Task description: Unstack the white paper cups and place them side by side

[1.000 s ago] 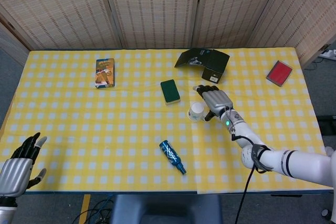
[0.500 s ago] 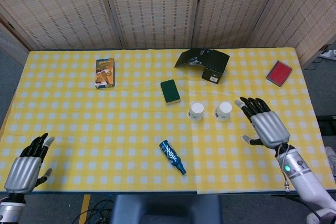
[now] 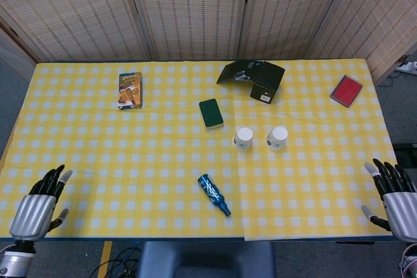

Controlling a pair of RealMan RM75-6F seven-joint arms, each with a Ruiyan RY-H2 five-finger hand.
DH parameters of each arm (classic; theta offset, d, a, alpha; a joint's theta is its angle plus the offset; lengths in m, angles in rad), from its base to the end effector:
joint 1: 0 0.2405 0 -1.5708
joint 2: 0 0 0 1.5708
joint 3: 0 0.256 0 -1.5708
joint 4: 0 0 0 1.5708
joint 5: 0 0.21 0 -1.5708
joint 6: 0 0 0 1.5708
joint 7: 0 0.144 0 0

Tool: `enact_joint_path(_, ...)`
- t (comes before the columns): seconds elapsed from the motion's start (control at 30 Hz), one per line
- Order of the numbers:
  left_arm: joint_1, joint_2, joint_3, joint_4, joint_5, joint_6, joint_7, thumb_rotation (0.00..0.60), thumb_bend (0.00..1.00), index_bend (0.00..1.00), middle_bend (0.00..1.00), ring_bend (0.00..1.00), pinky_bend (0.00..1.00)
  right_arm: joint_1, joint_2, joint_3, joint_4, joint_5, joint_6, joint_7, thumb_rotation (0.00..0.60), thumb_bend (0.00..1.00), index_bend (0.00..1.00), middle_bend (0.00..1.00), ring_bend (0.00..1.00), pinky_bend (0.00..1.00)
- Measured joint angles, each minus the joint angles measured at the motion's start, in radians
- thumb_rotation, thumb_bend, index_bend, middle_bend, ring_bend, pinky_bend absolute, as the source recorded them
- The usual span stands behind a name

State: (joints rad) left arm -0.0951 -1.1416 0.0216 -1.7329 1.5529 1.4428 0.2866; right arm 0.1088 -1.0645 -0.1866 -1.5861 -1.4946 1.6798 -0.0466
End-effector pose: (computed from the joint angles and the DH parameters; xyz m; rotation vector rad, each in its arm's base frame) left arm -0.2824 0.1654 0.1247 -1.5635 -0.8333 -0.7722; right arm -0.3230 -0.1401 0.1782 1.4495 -0.8081 0.7878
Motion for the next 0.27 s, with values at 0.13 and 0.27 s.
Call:
enact_joint_path(0.13,0.006,-0.001,0.008,-0.004,0.009,0.007,0.008,0.600,0.32,0.04,0.00,0.00,0.23,-0.016,-0.010,0.020,-0.007,-0.007,-0.009,-0.016,0.600,0.22,0.00,0.00,0.00,0.00)
enact_joint_path(0.27,0.010,0.001,0.011,-0.002,0.001,0.004,0.011,0.600,0.32,0.04,0.00,0.00,0.23,-0.019,-0.013,0.037,-0.013,-0.020,-0.035,-0.032,0.600,0.22,0.00,0.00,0.00,0.00)
